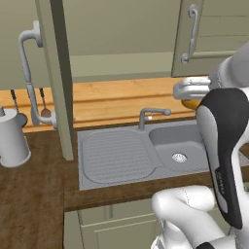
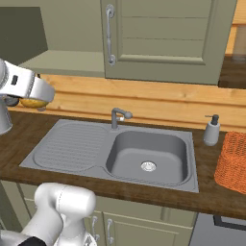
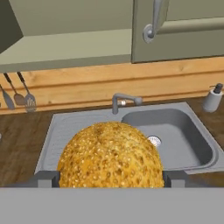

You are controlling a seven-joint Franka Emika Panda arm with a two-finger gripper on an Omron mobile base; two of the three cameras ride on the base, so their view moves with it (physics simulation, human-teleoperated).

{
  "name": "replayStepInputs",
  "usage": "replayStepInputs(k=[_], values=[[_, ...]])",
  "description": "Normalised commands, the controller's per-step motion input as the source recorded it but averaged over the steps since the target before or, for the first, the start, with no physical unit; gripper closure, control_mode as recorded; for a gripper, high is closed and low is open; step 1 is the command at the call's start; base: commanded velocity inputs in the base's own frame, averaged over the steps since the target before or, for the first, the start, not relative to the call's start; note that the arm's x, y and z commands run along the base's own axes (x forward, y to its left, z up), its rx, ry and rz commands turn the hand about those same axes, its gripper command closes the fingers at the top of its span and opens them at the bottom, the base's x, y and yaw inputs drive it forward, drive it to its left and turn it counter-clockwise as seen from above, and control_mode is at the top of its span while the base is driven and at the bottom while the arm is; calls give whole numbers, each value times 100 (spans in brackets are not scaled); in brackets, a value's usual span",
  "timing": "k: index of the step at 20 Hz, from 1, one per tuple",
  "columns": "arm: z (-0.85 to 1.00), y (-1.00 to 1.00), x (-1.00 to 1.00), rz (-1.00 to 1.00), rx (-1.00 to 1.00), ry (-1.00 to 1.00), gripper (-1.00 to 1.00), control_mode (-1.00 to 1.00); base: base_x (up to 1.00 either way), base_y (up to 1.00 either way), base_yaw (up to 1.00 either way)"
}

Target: Open the cabinet, pick up the bread from the cabinet and place it in the basket. Then move the basket to the dining counter.

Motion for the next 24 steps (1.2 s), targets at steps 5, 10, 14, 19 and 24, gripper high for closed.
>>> replayStepInputs(k=[5,10,14,19,24], values=[[-1,-12,-38,2,0,3,100,-100,0,0,0],[-14,-50,-6,7,0,0,100,-100,0,0,0],[-36,-22,0,5,0,1,100,-100,0,0,0],[-45,0,0,0,0,1,100,-100,0,0,0],[-37,0,3,0,0,1,100,-100,0,0,0]])
